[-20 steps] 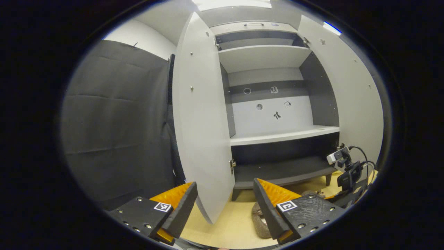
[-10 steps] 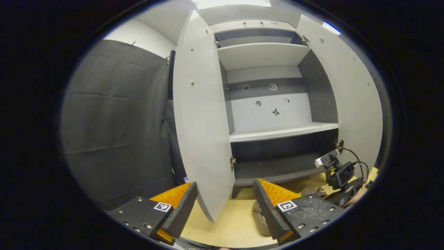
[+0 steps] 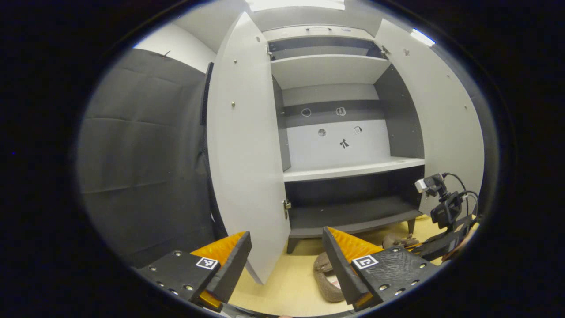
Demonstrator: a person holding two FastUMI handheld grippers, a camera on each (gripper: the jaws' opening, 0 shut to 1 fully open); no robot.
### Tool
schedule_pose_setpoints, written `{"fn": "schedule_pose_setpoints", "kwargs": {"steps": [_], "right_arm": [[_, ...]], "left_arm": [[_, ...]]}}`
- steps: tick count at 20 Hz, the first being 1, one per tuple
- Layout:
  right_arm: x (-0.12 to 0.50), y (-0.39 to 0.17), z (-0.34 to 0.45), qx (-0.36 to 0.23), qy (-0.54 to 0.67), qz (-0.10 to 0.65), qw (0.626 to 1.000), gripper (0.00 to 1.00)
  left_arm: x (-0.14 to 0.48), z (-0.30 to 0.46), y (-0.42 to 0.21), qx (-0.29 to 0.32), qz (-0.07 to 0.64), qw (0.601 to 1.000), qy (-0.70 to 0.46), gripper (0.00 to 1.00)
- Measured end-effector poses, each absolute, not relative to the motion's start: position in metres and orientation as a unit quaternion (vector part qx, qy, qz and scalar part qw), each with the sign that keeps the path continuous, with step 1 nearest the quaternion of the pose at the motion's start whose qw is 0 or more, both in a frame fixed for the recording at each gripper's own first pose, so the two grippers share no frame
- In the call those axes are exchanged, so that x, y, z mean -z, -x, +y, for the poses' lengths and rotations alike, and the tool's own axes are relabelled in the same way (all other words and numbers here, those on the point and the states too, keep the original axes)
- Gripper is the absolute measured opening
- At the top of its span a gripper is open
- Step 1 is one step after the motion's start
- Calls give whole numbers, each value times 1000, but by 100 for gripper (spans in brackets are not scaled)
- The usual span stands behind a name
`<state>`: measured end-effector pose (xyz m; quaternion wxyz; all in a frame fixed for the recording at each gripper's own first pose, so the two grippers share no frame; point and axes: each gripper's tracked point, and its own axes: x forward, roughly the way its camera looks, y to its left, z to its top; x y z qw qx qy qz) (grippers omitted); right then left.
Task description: Grab one shoe with the right hand and put it into the shoe cabinet, grab the other shoe with the left hand and put it into the shoe cabinet; then close the right door with the right hand and the left door with the left hand.
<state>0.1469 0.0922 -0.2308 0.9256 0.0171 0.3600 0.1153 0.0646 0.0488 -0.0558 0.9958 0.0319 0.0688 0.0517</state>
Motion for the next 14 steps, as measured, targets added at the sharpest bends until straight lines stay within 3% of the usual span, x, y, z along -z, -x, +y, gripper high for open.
{"fn": "schedule_pose_setpoints", "kwargs": {"steps": [14], "right_arm": [[62,-176,85,-136,-86,209,965,2]], "left_arm": [[44,16,-89,-9,46,998,-31,93]]}}
